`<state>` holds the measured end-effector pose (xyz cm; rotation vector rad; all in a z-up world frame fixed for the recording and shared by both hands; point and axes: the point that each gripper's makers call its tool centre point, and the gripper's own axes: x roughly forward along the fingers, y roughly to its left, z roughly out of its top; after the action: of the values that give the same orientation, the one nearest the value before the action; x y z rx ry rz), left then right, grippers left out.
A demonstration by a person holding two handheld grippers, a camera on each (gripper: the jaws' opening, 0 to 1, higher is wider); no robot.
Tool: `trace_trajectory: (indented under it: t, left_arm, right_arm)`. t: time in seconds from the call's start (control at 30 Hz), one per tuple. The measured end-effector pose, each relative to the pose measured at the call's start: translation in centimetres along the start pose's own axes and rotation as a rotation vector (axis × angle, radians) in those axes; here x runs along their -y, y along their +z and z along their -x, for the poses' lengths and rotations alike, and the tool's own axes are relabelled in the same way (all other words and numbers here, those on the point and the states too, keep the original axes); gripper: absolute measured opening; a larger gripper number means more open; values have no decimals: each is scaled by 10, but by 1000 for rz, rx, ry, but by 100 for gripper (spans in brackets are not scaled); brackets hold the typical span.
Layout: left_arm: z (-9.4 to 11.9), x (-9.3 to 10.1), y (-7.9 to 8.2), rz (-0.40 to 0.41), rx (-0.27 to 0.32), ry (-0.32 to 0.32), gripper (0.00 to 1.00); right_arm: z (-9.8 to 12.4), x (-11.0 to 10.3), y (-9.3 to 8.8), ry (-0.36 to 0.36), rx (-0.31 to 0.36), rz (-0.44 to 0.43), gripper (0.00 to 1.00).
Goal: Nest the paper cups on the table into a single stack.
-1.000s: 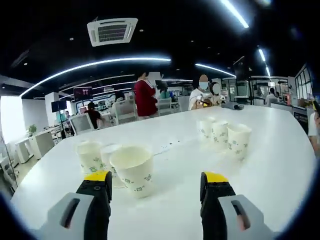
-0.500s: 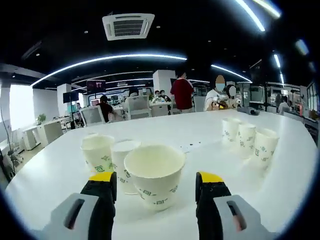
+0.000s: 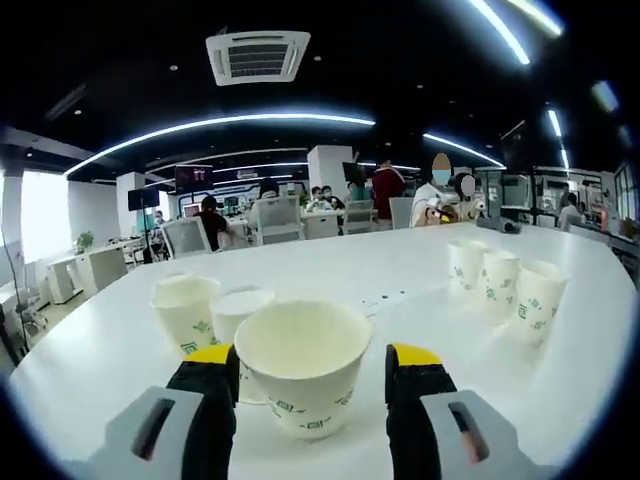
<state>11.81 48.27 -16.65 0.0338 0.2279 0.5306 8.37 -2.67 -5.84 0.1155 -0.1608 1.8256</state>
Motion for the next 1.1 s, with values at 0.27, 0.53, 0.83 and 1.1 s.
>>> trace_trajectory:
  t: [0.27, 0.53, 0.83, 1.1]
  left_arm:
    - [-4, -3, -2, 2, -2, 12, 57]
    - [-7, -9, 1, -9, 7, 23, 50]
    - [-7, -9, 2, -16, 32, 12, 49]
    - [3, -4, 7, 6, 56, -27, 49]
  right_arm:
    - [2, 1, 0, -4, -2, 0, 79]
    - [1, 2, -1, -5, -3, -2, 79]
    - [-1, 2, -1, -3, -3, -5, 79]
    - [-2, 0, -2, 3, -8, -7, 79]
